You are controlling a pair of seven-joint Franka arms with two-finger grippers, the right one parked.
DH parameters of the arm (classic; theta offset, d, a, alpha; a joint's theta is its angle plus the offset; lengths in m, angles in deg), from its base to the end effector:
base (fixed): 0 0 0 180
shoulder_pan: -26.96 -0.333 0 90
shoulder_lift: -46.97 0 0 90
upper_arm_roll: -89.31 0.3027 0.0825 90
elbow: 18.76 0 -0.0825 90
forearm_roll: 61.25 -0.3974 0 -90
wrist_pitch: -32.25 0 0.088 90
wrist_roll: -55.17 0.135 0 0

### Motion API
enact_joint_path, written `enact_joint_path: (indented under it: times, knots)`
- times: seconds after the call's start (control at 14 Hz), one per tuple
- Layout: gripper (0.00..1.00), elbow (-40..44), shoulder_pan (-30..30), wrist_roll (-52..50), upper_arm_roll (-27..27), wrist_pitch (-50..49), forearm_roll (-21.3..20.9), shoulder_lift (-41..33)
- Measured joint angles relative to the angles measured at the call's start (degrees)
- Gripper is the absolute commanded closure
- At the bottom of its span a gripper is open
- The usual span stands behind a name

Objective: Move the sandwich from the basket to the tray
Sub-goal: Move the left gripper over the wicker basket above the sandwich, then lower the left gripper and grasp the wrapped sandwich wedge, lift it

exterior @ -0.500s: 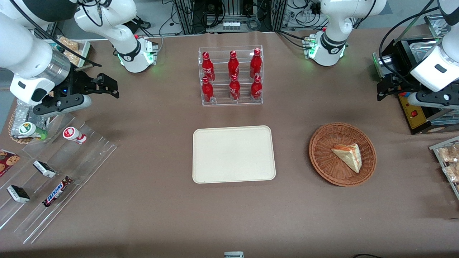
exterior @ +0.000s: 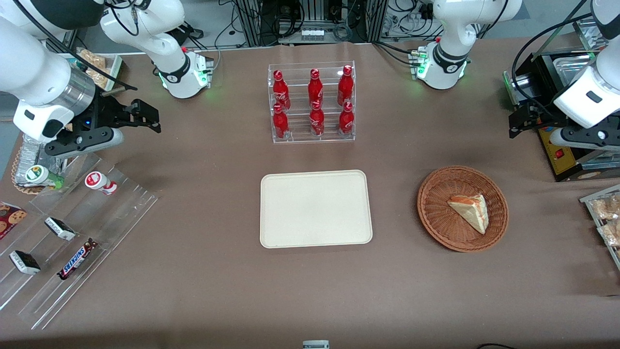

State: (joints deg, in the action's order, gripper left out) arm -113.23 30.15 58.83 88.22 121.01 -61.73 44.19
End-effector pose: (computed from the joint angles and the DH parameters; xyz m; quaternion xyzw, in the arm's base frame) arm 0.5469 -0.0400 0.5708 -0.9973 0.0692 0.0255 0.0048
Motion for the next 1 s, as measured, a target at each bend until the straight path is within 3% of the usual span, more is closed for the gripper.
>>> enact_joint_path:
  times: [0.36, 1.0]
  knots:
    - [0.00, -4.19, 0.00, -0.42, 0.03, 3.03, -0.01, 0.97]
    - [0.00, -26.55, -1.30, -2.03, 0.27, 37.65, -0.01, 7.09]
